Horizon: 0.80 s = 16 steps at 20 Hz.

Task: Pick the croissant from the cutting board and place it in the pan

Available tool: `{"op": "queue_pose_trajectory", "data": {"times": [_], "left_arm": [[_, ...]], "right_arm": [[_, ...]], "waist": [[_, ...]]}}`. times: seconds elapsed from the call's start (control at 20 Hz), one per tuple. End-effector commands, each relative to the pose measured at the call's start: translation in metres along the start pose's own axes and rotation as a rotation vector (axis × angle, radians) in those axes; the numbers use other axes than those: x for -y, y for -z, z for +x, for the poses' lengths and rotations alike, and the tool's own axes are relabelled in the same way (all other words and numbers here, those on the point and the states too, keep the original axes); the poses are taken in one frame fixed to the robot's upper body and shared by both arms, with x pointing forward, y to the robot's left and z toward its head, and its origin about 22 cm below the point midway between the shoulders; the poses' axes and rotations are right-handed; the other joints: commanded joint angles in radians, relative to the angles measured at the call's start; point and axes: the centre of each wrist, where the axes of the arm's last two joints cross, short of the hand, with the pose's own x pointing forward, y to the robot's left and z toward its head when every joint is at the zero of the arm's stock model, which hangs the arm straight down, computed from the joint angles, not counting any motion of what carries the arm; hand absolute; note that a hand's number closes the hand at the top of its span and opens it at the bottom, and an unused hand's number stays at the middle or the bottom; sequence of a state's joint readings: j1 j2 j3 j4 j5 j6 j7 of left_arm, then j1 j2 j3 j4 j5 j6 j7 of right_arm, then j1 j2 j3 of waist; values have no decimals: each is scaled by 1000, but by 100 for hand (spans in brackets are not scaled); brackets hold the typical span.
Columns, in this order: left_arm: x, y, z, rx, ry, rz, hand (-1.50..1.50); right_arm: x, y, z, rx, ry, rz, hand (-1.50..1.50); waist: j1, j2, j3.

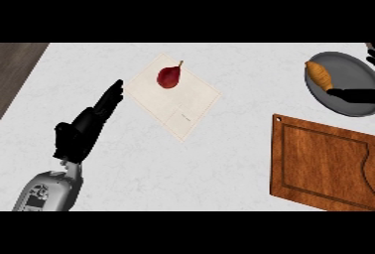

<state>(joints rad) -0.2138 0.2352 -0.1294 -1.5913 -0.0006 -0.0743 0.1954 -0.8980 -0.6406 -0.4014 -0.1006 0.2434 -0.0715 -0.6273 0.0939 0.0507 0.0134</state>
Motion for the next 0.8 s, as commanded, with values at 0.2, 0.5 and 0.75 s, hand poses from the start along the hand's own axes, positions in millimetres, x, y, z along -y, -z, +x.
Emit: {"op": "queue_pose_trajectory", "data": {"times": [0.2,0.5,0.75], "left_arm": [[3,-2,0,-9,2,19,0],[6,-4,-5,-9,-8,14,0],[11,-3,-8,-27,-5,22,0]], "right_arm": [[57,-23,-23,33,204,78,-150],[70,-59,-57,143,270,94,-150],[83,-77,-69,168,291,84,-150]], "waist": [[-21,-6,0],[-35,-12,0],[-43,-16,0]]}}
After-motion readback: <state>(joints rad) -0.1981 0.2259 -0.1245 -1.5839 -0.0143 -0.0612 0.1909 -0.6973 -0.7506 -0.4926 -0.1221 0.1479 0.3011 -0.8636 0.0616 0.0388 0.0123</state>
